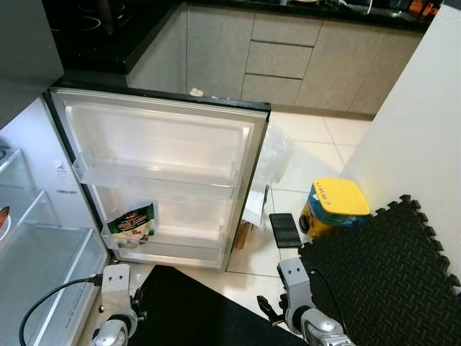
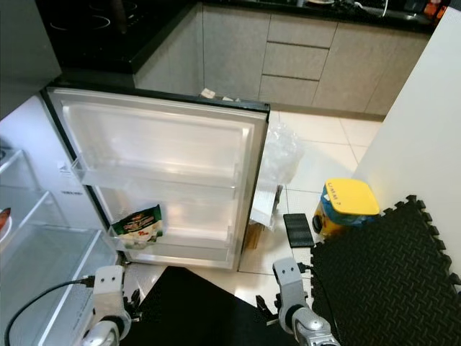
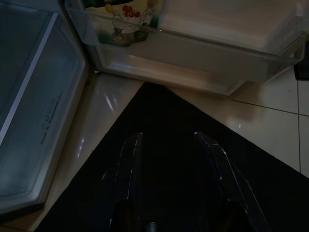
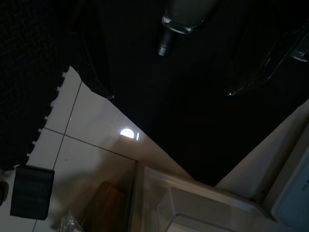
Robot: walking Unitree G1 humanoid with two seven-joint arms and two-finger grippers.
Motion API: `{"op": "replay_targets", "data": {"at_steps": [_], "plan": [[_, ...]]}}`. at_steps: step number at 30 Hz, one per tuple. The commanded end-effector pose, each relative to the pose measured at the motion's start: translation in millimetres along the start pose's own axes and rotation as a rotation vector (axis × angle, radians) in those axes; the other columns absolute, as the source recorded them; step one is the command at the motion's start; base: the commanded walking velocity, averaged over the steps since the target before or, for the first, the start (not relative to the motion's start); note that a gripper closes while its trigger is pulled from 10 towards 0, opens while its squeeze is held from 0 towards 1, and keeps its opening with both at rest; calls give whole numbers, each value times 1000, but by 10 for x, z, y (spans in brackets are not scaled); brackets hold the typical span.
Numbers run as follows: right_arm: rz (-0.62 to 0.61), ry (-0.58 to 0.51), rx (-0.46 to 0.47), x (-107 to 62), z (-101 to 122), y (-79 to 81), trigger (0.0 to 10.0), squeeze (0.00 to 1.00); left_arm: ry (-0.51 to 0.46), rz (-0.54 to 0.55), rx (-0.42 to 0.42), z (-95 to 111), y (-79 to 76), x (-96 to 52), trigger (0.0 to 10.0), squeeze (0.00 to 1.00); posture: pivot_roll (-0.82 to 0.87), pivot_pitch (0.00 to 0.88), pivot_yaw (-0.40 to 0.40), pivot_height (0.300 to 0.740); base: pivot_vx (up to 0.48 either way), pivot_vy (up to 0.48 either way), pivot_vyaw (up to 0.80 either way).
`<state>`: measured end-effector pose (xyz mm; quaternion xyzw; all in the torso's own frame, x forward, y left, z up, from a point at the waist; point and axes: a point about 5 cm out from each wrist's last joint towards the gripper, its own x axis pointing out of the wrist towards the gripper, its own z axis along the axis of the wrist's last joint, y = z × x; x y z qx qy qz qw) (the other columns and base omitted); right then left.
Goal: Restocking fridge
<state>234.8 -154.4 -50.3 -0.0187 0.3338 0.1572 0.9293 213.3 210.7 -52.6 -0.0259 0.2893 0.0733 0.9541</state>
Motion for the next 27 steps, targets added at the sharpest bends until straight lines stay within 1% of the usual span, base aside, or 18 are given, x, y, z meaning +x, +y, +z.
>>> {"op": "replay_targets", "data": {"at_steps": [1, 2, 3, 6, 7, 10, 11, 14, 18, 20, 23, 24, 25, 27], "plan": [[-24, 9, 2, -23, -10, -76, 10000, 0, -3, -19, 4, -1, -74, 3, 10000, 0, -15, 26, -91, 738, 0, 0, 0], [-30, 8, 4, -25, -9, -87, 10000, 0, -5, -24, 6, 4, -84, 5, 10000, 0, -15, 26, -91, 738, 0, 0, 0], [-40, 10, 6, -27, -5, -104, 10000, 0, -2, -27, 13, 11, -97, 12, 10000, 0, -16, 29, -72, 738, 0, 0, 0], [-66, 11, 8, -35, -10, -135, 10000, 0, 6, -39, 35, 5, -105, 10, 10000, 0, -9, 18, -73, 738, 0, 0, 0], [-70, 9, 16, -36, -9, -139, 10000, 0, -9, -40, 45, 36, -104, 17, 10000, 0, -15, 24, -64, 738, 0, 0, 0], [-62, 18, 16, -40, -32, -126, 10000, 0, -23, -29, 22, 62, -108, 22, 10000, 0, -4, 19, -72, 738, 0, 0, 0], [-57, 20, 18, -43, -47, -117, 10000, 0, -28, -39, 35, 63, -132, 20, 10000, 0, -2, 24, -85, 738, 0, 0, 0], [-35, 35, -24, -43, -75, -80, 10000, 0, -25, -51, 43, 47, -163, 15, 10000, 0, -2, 26, -90, 738, 0, 0, 0], [-34, 35, -26, -42, -76, -76, 10000, 0, -22, -49, 40, 41, -158, 14, 10000, 0, -7, 28, -87, 738, 0, 0, 0], [-52, 25, -15, -44, -74, -81, 10000, 0, -8, -60, 54, 12, -145, 5, 10000, 0, -31, 30, -79, 738, 0, 0, 0], [-70, 17, -8, -59, -81, -110, 10000, 0, 5, -70, 67, -18, -142, -6, 10000, 0, -46, 34, -72, 738, 0, 0, 0], [-99, 16, -1, -91, -96, -189, 10000, 0, 18, -83, 84, -34, -162, -7, 10000, 0, -53, 41, -59, 738, 0, 0, 0], [-99, 16, -1, -91, -96, -189, 10000, 0, 18, -83, 84, -34, -162, -7, 10000, 0, -53, 41, -59, 738, 0, 0, 0], [-132, 21, 12, -118, -119, -248, 10000, 0, 24, -90, 89, -41, -172, -7, 10000, 0, -66, 54, -49, 738, 0, 0, 0]]}}
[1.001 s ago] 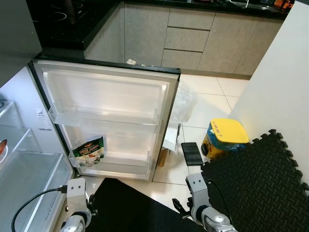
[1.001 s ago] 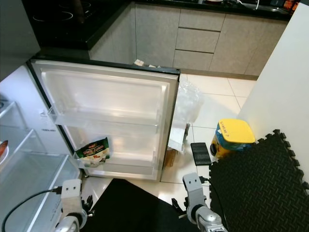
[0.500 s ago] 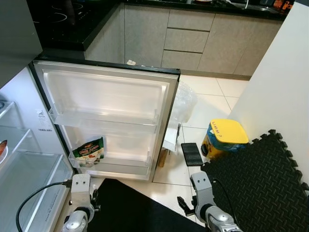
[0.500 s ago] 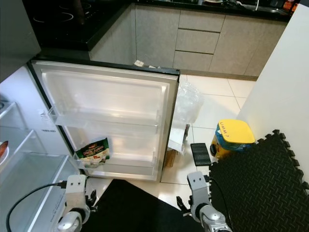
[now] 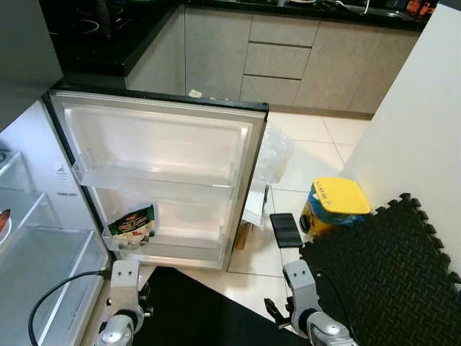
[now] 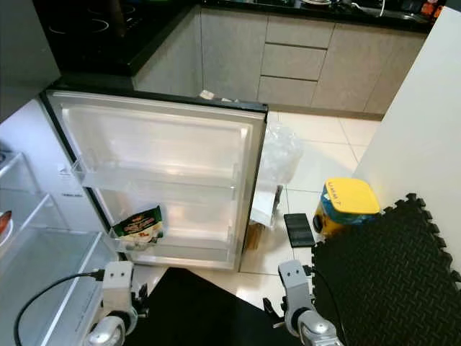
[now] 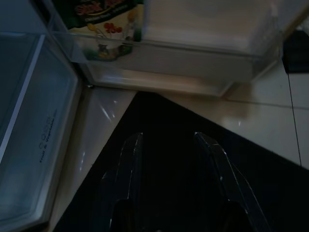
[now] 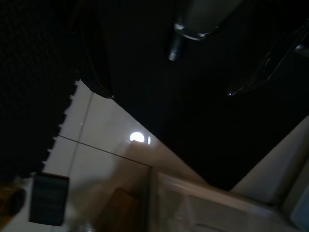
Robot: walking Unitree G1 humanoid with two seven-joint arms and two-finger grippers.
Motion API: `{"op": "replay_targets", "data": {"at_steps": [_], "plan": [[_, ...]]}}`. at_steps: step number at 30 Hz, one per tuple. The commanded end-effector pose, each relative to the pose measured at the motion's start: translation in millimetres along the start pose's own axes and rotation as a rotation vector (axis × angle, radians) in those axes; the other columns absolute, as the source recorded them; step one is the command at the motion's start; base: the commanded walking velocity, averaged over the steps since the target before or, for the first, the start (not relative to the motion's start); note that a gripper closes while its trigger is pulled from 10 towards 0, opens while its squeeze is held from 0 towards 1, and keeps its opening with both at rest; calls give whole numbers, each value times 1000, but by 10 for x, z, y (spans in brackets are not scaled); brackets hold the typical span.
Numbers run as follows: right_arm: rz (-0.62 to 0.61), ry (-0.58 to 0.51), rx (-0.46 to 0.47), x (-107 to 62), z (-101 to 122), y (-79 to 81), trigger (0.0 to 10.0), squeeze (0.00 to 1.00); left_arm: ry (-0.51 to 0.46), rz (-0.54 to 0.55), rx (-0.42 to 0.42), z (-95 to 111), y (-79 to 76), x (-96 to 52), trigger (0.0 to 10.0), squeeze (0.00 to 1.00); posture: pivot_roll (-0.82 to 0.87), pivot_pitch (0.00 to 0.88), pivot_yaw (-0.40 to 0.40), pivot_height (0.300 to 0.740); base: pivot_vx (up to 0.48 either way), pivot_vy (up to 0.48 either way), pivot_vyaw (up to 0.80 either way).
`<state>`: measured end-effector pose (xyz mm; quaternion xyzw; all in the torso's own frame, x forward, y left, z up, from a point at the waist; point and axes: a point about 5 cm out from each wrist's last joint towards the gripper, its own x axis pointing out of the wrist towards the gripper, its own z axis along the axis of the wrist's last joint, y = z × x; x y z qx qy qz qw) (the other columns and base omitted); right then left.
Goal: Restocking fridge
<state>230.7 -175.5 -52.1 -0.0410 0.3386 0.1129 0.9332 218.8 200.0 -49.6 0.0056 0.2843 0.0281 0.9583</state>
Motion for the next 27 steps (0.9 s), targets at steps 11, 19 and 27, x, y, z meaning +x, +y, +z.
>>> {"op": "replay_targets", "data": {"at_steps": [11, 19, 27], "plan": [[-26, 88, -18, -72, -206, -49, 10000, 0, 6, 35, -43, 20, -67, 29, 10000, 0, -41, 69, -19, 738, 0, 0, 0], [-26, 91, 7, -68, -207, -39, 10000, 0, 40, 31, -44, -94, -77, -20, 10000, 0, -60, 68, -44, 738, 0, 0, 0], [3, 101, -5, -51, -228, 63, 10000, 0, 78, 40, -63, -248, -50, -101, 10000, 0, -69, 70, -27, 738, 0, 0, 0]]}}
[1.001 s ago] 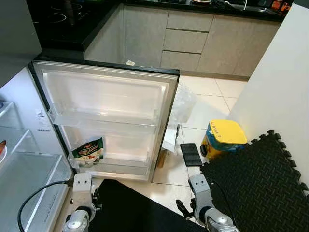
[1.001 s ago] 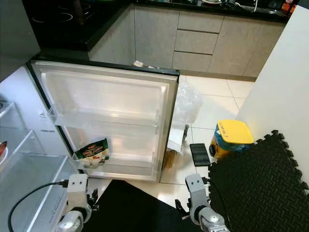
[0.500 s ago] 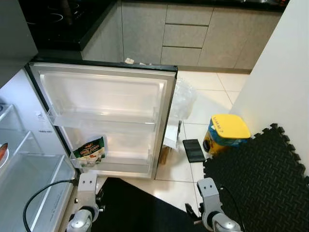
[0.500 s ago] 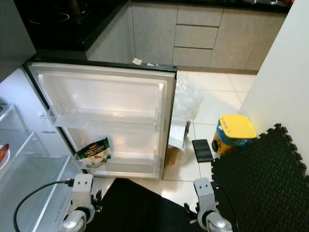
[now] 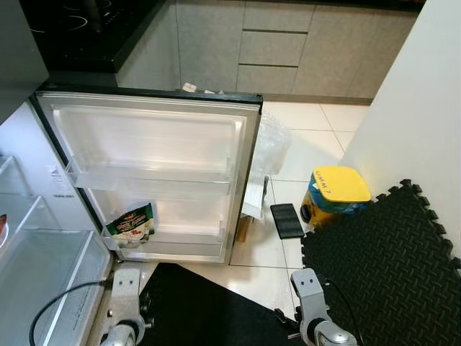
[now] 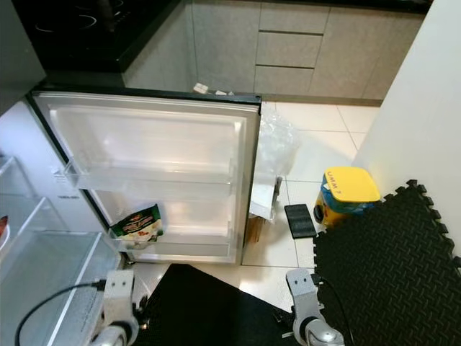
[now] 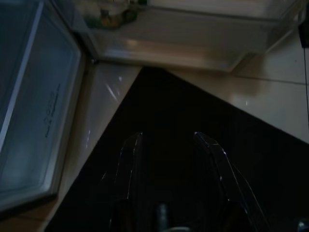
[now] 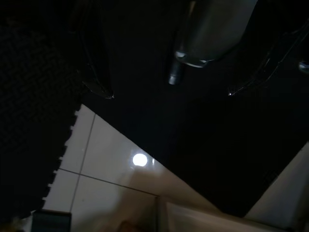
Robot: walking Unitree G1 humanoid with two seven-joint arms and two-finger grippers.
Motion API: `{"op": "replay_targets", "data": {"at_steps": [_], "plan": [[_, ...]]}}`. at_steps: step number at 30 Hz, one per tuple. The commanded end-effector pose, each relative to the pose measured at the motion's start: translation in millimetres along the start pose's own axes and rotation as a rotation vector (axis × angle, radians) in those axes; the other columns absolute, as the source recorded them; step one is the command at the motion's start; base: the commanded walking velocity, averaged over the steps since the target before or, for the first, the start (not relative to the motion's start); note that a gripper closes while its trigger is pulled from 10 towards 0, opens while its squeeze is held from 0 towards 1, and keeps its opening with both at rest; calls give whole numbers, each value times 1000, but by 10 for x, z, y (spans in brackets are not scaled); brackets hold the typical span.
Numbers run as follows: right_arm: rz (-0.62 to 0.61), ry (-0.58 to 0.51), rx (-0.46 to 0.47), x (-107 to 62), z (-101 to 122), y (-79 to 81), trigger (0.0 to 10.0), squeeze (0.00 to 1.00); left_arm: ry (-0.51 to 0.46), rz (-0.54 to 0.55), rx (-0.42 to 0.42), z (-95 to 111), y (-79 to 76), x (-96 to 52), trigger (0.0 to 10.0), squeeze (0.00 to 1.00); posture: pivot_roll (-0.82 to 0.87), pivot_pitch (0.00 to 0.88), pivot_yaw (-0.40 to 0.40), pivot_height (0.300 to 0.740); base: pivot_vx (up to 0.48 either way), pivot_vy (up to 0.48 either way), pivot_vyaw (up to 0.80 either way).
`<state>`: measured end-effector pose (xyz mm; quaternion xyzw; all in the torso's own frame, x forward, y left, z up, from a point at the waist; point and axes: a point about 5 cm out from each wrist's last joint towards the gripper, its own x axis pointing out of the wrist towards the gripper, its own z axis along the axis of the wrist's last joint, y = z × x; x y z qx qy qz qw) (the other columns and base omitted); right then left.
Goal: Restocking fridge
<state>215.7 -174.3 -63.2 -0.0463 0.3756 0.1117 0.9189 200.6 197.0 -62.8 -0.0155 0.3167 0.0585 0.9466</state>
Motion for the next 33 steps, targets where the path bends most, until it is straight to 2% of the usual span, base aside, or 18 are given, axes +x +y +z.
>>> {"op": "replay_targets", "data": {"at_steps": [1, 8, 13, 22, 27, 33], "plan": [[0, 17, 1, -4, -49, 34, 10000, 0, 8, -9, -2, -40, -20, -17, 10000, 0, -69, 74, -21, 738, 0, 0, 0], [6, 20, 0, 4, -59, 85, 10000, 0, 18, -53, 23, 5, -43, 16, 10000, 0, -74, 76, -14, 738, 0, 0, 0], [0, 29, -30, -13, -74, 27, 10000, 0, -21, -51, 35, 85, -63, 41, 10000, 0, -67, 76, -25, 738, 0, 0, 0], [3, -4, -39, -9, -6, -12, 10000, 0, -24, -65, 65, 131, -54, 63, 10000, 0, -72, 81, -23, 738, 0, 0, 0], [-8, -26, -45, -2, 44, -33, 10000, 0, -26, -48, 56, 136, 7, 61, 10000, 0, -63, 94, -13, 738, 0, 0, 600], [3, -27, -64, 6, 57, -10, 10000, 0, -23, -72, 49, 98, -9, 42, 10000, 0, -62, 95, -12, 738, 0, 0, 800]]}}
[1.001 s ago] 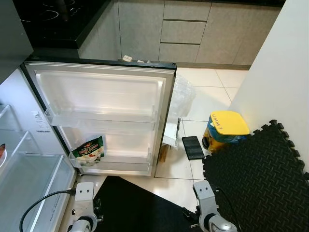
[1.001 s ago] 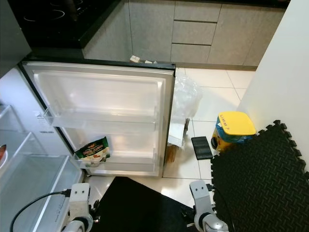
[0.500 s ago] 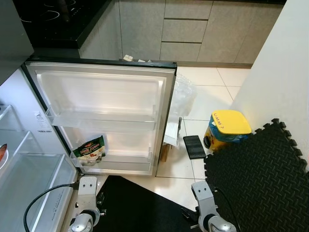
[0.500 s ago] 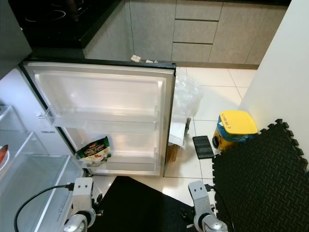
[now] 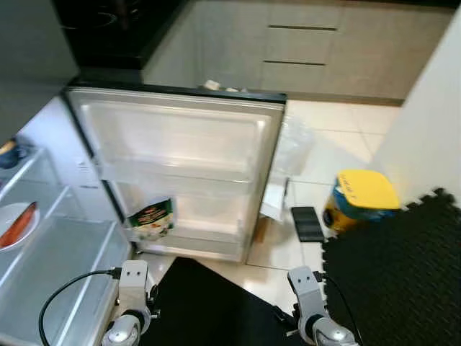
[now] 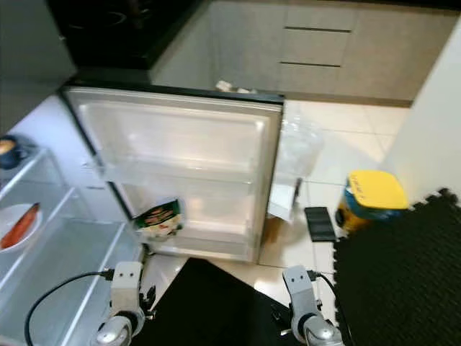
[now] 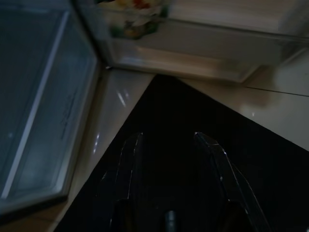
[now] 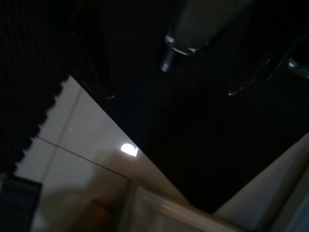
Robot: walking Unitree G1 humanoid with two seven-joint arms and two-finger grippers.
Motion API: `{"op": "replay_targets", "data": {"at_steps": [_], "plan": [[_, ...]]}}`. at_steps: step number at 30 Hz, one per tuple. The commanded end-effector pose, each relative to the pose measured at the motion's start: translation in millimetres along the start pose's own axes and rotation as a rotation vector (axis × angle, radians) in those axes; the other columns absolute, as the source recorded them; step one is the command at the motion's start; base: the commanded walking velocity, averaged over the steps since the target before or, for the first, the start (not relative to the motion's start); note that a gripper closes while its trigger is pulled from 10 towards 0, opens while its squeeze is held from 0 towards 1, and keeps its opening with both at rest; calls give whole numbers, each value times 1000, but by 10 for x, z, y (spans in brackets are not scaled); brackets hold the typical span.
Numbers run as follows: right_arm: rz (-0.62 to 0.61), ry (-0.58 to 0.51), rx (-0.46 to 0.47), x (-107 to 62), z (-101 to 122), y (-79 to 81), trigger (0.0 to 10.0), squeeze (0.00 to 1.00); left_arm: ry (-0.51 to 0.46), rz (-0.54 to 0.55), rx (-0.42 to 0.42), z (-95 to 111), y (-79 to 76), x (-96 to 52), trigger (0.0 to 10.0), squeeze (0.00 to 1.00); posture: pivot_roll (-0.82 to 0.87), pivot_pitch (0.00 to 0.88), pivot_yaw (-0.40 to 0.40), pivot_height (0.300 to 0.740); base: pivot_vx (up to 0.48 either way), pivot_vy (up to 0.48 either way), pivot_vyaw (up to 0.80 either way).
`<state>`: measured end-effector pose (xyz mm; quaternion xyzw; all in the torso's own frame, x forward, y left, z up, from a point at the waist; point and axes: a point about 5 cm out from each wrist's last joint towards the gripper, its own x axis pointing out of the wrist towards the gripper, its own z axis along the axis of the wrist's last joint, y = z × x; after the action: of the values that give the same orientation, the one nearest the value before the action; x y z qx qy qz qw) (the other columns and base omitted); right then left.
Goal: Restocking fridge
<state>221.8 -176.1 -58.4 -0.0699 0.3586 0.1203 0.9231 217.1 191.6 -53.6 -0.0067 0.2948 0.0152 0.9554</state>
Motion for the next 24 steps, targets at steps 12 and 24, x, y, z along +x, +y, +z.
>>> {"op": "replay_targets", "data": {"at_steps": [12, 24], "plan": [[13, -6, -31, 30, 23, 118, 10000, 0, 28, 22, -11, -93, 53, -43, 10000, 0, -61, 90, -17, 738, 0, 0, 800], [10, -2, -40, 41, 26, 156, 10000, 0, 36, 2, -17, -87, 36, -32, 10000, 0, -67, 77, -5, 738, 0, 0, 800]]}}
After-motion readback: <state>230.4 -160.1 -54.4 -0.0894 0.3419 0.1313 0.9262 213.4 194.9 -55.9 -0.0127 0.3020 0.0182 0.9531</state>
